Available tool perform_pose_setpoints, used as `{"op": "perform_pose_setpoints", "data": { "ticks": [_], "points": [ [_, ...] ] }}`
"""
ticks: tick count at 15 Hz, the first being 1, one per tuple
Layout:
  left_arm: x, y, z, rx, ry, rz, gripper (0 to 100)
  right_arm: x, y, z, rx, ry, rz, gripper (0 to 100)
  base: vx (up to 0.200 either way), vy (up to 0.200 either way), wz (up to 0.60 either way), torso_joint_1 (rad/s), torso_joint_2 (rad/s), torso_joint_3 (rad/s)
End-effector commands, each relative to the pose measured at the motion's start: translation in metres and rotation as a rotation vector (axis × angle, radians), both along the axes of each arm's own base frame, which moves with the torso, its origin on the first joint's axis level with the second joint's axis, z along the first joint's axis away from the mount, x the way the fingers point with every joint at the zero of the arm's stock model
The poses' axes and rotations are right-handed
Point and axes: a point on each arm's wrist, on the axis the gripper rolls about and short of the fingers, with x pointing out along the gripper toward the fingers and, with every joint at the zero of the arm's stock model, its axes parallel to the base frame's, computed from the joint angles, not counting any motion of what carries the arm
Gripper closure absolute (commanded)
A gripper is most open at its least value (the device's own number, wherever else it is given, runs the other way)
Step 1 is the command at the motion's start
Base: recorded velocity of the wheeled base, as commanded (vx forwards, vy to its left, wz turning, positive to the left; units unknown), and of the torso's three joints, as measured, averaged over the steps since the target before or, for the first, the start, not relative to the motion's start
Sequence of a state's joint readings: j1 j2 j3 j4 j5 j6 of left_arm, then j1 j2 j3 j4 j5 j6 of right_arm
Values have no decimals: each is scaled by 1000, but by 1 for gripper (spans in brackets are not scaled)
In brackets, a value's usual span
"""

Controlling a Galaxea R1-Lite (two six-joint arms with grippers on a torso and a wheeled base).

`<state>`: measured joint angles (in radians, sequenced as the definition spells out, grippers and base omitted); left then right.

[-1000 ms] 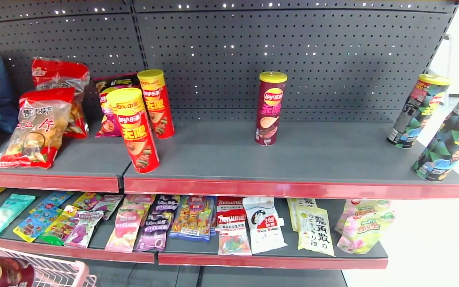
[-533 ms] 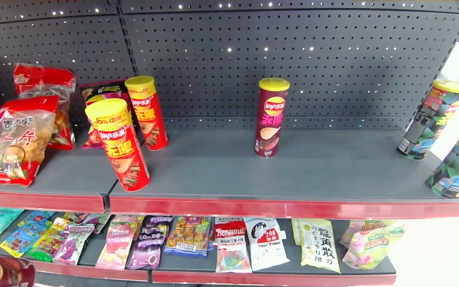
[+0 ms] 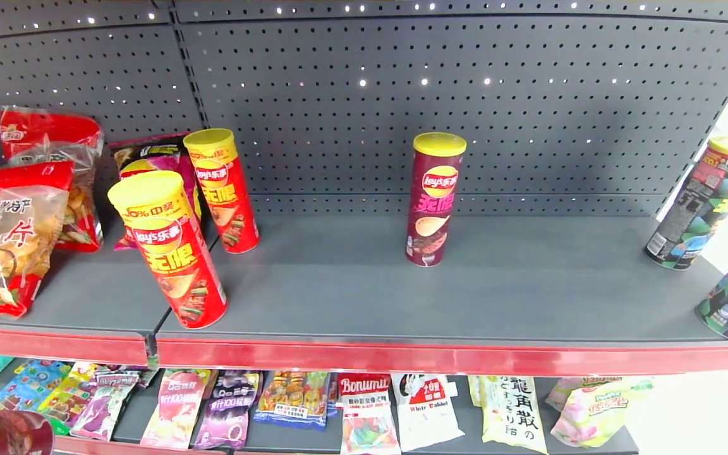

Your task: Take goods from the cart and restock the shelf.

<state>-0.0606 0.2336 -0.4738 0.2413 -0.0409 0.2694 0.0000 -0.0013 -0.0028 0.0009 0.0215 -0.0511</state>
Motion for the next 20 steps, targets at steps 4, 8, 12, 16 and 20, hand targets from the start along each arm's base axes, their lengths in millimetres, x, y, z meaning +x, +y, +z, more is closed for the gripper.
{"op": "perform_pose_setpoints", "data": {
  "ticks": [4, 8, 12, 16, 20],
  "points": [
    [-6, 0, -4, -77, -22, -10, 100, 45, 3, 136, 36, 56, 154, 0, 0, 0, 0, 0, 0, 0],
    [-5, 0, -13, -140, 14, -6, 100, 127, 30, 176, -64, 186, 412, 0, 0, 0, 0, 0, 0, 0],
    [-10, 1, -15, -172, -10, 4, 100, 201, 84, 173, -90, 223, 564, 0, 0, 0, 0, 0, 0, 0],
    [-10, 1, -13, -173, -14, 35, 100, 252, 112, 147, -89, 261, 581, 0, 0, 0, 0, 0, 0, 0],
    [-10, 2, -13, -172, -18, 59, 100, 282, 137, 138, -74, 269, 612, 0, 0, 0, 0, 0, 0, 0]
  ]
}}
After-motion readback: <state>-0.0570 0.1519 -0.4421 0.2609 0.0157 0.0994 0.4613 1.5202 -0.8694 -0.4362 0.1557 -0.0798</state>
